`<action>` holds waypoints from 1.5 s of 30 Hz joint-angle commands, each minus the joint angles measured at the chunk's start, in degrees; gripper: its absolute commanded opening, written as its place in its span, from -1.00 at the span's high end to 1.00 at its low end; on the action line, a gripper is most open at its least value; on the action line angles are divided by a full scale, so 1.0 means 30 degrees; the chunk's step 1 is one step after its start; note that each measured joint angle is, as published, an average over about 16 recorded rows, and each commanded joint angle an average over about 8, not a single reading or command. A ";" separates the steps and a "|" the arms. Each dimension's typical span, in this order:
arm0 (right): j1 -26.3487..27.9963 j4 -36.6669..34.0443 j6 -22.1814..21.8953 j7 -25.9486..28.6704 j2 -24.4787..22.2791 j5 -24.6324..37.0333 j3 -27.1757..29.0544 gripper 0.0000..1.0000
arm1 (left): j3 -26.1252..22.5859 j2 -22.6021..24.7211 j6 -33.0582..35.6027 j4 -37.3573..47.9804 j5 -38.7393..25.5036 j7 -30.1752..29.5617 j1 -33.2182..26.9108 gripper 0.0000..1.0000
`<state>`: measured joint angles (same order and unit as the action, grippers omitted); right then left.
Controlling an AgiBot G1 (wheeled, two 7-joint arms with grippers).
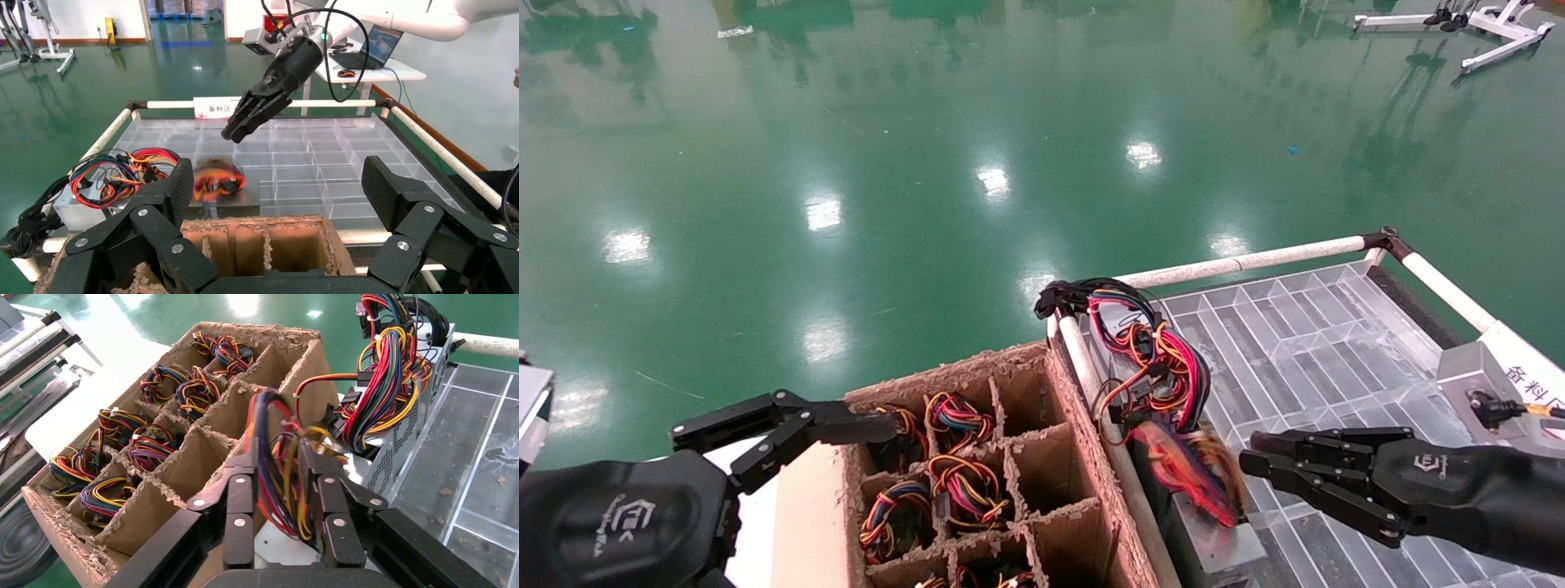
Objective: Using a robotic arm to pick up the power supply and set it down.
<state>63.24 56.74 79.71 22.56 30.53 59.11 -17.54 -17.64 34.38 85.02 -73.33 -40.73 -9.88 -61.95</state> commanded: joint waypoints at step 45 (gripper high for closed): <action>-0.0368 0.3599 0.1258 -0.2496 0.0945 -0.3663 0.0326 -1.00 | -0.0033 -0.0007 -0.0002 0.0016 0.0019 0.0019 -0.0015 -1.00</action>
<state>62.14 67.54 83.48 15.07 33.37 48.12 -16.56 -17.74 34.36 85.02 -73.28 -40.67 -9.83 -62.00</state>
